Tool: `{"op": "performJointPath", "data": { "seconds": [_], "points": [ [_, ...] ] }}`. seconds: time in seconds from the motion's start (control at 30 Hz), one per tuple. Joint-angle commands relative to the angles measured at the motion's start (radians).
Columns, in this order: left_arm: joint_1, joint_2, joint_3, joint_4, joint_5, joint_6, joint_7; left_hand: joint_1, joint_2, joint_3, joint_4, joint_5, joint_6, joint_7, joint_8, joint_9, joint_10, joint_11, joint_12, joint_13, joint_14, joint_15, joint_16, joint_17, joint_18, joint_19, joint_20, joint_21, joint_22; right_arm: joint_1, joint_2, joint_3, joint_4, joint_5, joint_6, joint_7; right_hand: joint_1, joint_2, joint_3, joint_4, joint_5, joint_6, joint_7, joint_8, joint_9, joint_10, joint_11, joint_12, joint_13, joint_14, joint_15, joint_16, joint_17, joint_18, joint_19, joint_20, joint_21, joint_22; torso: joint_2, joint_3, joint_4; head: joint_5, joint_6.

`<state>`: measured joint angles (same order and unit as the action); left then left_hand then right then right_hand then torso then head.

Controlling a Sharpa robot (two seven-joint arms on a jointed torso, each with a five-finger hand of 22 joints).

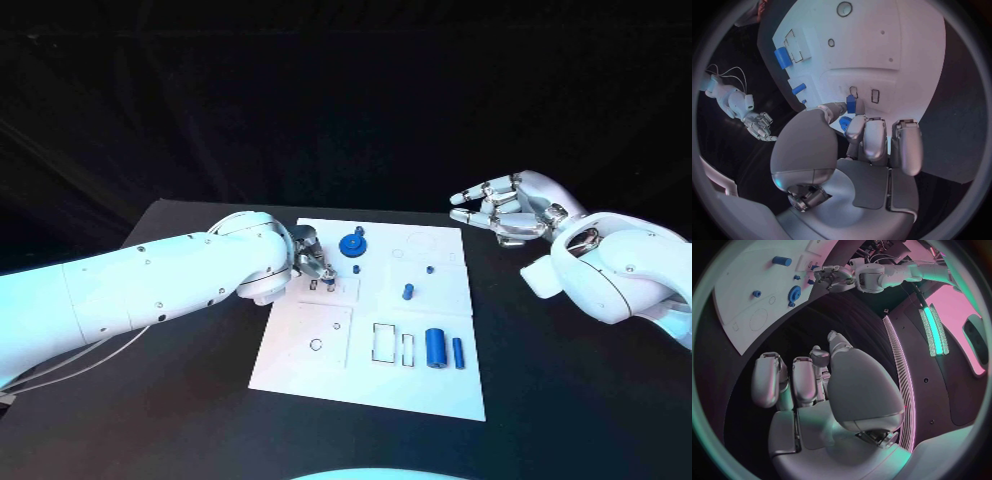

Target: Assemble the parts on the task board

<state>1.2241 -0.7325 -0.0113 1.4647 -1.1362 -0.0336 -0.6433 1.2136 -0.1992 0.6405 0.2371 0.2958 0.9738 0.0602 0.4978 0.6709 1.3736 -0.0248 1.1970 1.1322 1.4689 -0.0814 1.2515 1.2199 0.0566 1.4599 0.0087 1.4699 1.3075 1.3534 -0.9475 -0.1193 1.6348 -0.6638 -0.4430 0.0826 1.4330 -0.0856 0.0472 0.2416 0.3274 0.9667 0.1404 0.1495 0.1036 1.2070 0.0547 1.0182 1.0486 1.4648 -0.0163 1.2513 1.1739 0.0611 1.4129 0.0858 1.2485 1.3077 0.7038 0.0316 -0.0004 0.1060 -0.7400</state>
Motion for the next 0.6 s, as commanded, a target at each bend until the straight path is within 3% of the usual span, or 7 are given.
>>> {"op": "performJointPath", "data": {
  "seconds": [0.03,0.6],
  "points": [
    [-0.003,0.006,0.000,0.000,-0.067,-0.026,0.006,-0.012,-0.001,0.213,-0.207,0.008,0.009,-0.009,0.007,0.003,0.007,-0.003,0.003,0.001,0.019,-0.007,-0.005,0.001,-0.008,0.006,0.001,0.002,0.034,-0.001,0.001,0.000,0.000,-0.017,0.012,0.008,-0.007,0.003,-0.007,-0.001,0.006,-0.005,0.003,-0.003,-0.002,-0.008,0.001,-0.005,-0.001,0.019,-0.005,-0.003,-0.001,0.013,-0.002,-0.001,-0.002,0.036,0.000,0.0002,0.0006,0.000,0.000],
    [-0.008,0.021,0.000,-0.008,-0.078,0.052,-0.002,-0.028,-0.011,0.224,-0.211,0.013,0.015,-0.013,0.014,0.011,0.011,-0.007,0.001,-0.003,0.019,-0.010,-0.006,0.002,-0.009,0.008,-0.001,0.004,0.038,-0.004,0.004,0.000,-0.002,-0.020,0.020,0.010,-0.007,0.003,-0.007,-0.001,0.006,-0.005,0.003,-0.003,-0.002,-0.008,0.001,-0.005,-0.001,0.019,-0.005,-0.003,-0.001,0.013,-0.002,-0.001,-0.002,0.036,0.000,0.0013,0.0003,-0.001,-0.005]
  ]
}}
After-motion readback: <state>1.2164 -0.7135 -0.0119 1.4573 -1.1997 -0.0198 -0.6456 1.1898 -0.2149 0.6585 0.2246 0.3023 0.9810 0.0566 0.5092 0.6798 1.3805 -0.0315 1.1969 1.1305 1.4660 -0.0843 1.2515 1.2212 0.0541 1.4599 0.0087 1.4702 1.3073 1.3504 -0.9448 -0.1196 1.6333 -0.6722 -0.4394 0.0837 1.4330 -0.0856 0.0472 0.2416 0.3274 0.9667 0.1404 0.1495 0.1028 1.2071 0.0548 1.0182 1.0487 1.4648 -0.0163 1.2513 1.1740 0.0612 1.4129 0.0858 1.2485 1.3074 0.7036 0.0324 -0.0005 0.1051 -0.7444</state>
